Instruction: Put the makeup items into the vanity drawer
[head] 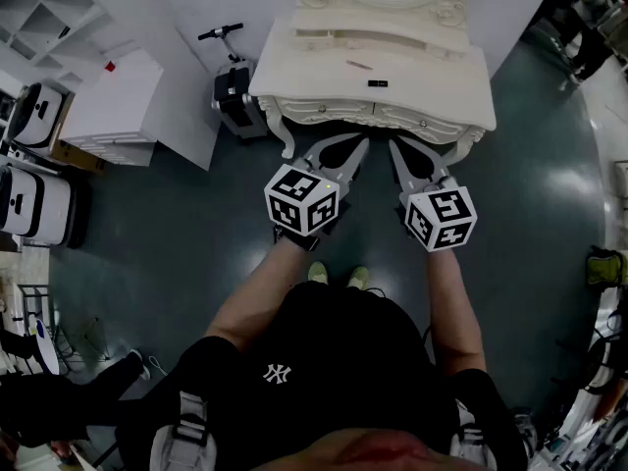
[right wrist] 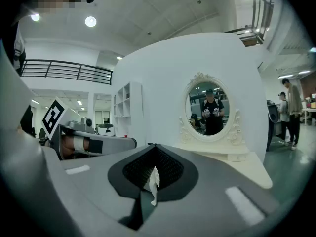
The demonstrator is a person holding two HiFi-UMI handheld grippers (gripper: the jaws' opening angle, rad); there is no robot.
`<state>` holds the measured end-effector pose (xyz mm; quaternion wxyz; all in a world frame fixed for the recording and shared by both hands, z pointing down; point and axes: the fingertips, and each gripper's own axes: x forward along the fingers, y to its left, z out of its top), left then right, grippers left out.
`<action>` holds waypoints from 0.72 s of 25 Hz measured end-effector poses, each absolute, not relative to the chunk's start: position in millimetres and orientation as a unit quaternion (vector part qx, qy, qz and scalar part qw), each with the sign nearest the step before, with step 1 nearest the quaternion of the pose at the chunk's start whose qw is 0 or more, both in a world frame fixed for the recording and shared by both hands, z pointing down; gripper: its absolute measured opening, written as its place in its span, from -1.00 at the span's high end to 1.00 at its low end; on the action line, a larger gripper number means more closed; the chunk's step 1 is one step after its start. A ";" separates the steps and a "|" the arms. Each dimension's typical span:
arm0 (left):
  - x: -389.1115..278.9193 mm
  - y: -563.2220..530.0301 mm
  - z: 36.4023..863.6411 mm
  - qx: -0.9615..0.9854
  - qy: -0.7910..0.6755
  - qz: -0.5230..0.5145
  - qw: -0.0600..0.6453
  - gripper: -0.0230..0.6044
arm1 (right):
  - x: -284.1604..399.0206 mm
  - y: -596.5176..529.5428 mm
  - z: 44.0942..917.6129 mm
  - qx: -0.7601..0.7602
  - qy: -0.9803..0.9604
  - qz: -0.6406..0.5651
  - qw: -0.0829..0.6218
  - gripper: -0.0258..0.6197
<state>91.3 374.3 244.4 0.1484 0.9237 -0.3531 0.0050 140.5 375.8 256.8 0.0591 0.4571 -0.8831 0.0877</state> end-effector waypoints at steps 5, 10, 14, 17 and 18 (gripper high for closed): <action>98.5 377.6 247.9 0.923 -0.356 0.008 0.147 0.93 | 146.4 377.9 260.4 0.456 -0.884 0.089 0.061 0.86; 100.6 378.5 252.0 0.920 -0.364 0.011 0.146 0.93 | 149.5 377.7 263.8 0.453 -0.885 0.089 0.060 0.86; 104.1 375.5 254.4 0.918 -0.369 0.012 0.147 0.93 | 154.2 374.3 266.7 0.451 -0.886 0.091 0.060 0.86; 103.2 373.3 259.3 0.914 -0.376 0.013 0.152 0.93 | 156.1 371.2 273.6 0.451 -0.885 0.102 0.059 0.86; 102.7 372.5 261.2 0.912 -0.379 0.013 0.154 0.93 | 156.3 370.1 276.0 0.449 -0.885 0.108 0.058 0.85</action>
